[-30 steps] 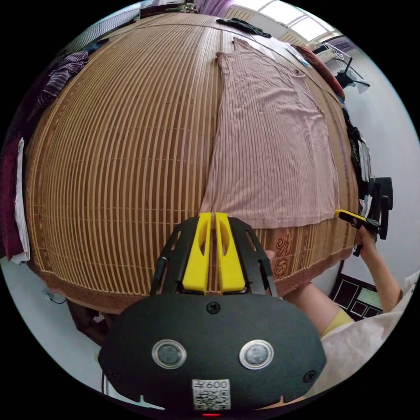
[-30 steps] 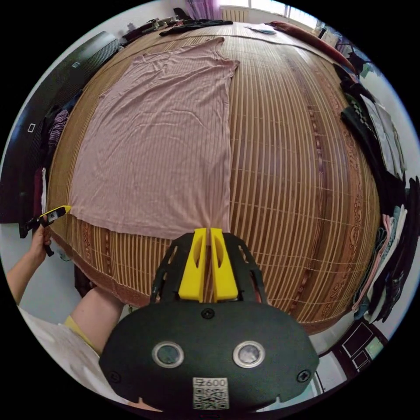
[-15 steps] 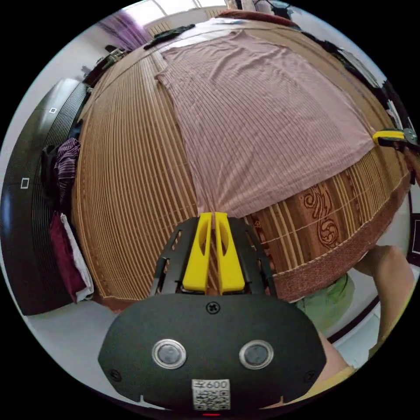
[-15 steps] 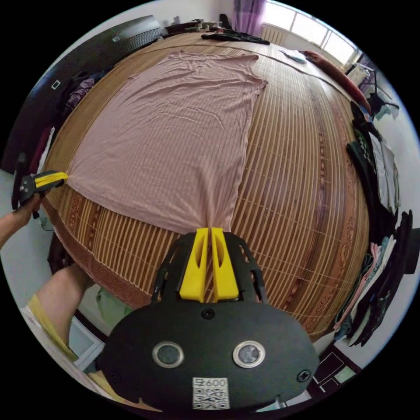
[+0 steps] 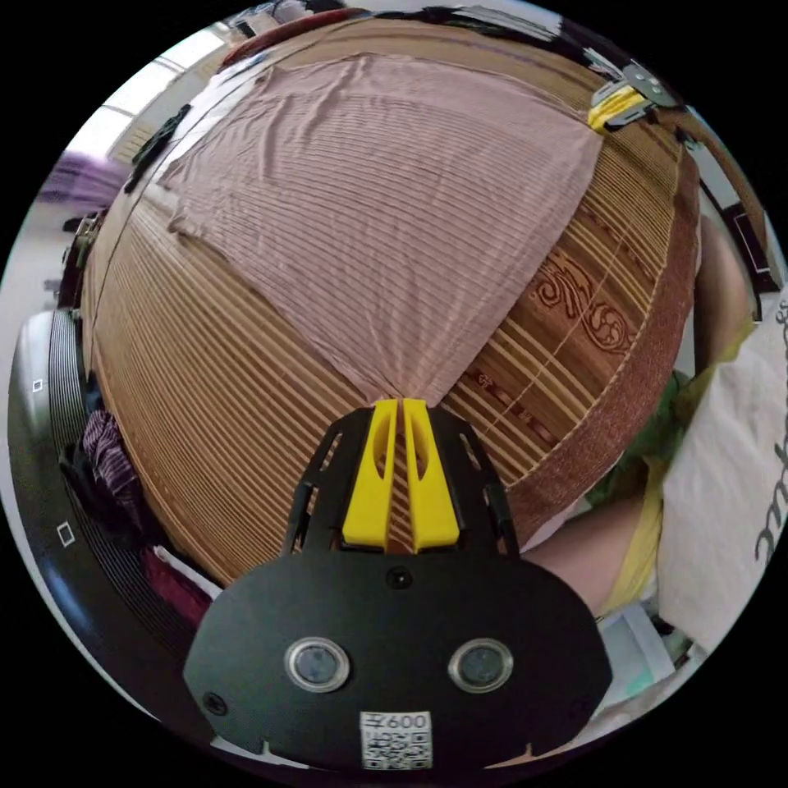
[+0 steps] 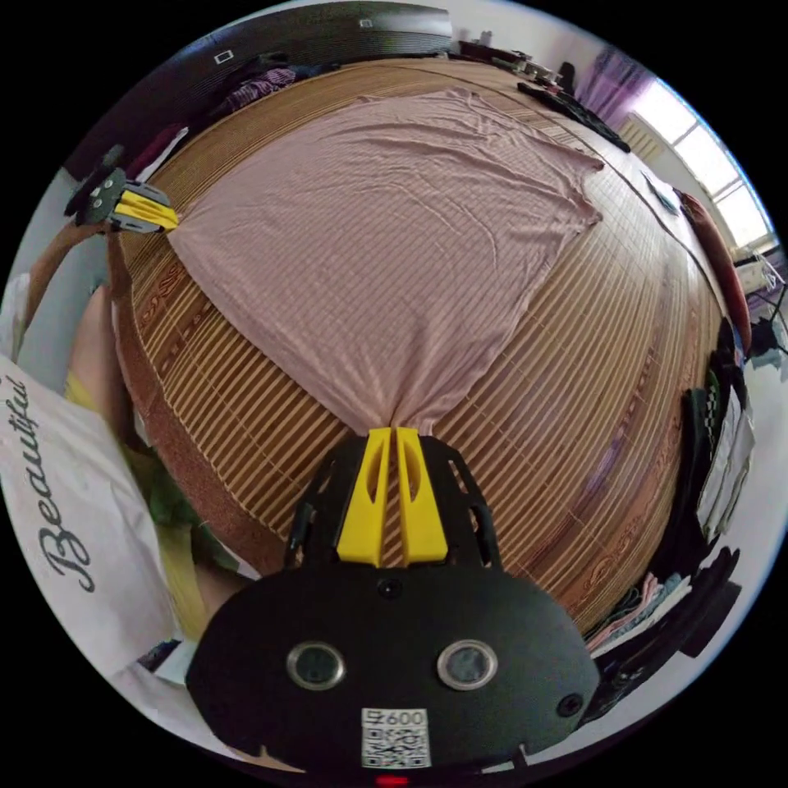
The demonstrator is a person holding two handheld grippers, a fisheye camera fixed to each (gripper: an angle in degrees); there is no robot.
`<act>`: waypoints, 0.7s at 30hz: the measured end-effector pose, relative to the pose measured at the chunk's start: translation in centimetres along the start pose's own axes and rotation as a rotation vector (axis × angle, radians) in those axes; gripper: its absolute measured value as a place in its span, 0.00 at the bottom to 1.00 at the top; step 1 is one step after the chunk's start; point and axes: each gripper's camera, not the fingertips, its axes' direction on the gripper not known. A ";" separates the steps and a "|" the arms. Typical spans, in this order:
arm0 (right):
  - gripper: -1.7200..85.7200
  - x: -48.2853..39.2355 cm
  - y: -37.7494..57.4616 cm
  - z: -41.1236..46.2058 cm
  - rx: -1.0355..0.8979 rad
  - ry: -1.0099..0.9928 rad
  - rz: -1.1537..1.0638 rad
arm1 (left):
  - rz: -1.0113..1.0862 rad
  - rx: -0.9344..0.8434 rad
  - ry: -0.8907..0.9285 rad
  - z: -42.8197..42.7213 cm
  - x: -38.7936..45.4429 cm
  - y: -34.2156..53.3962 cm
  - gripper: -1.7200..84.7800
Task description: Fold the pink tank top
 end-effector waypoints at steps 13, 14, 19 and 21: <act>0.01 0.1 11.6 4.7 0.324 0.184 0.339 | -0.477 0.328 -0.076 5.8 -6.3 12.5 0.04; 0.01 0.2 12.1 4.8 0.315 0.184 0.330 | -0.469 0.311 -0.088 5.9 -6.4 12.6 0.04; 0.01 1.7 16.2 5.4 0.197 0.051 0.280 | -0.381 0.229 -0.095 6.3 -7.6 16.0 0.04; 0.01 2.2 17.6 5.6 0.169 -0.008 0.273 | -0.380 0.246 -0.049 6.4 -8.4 18.1 0.04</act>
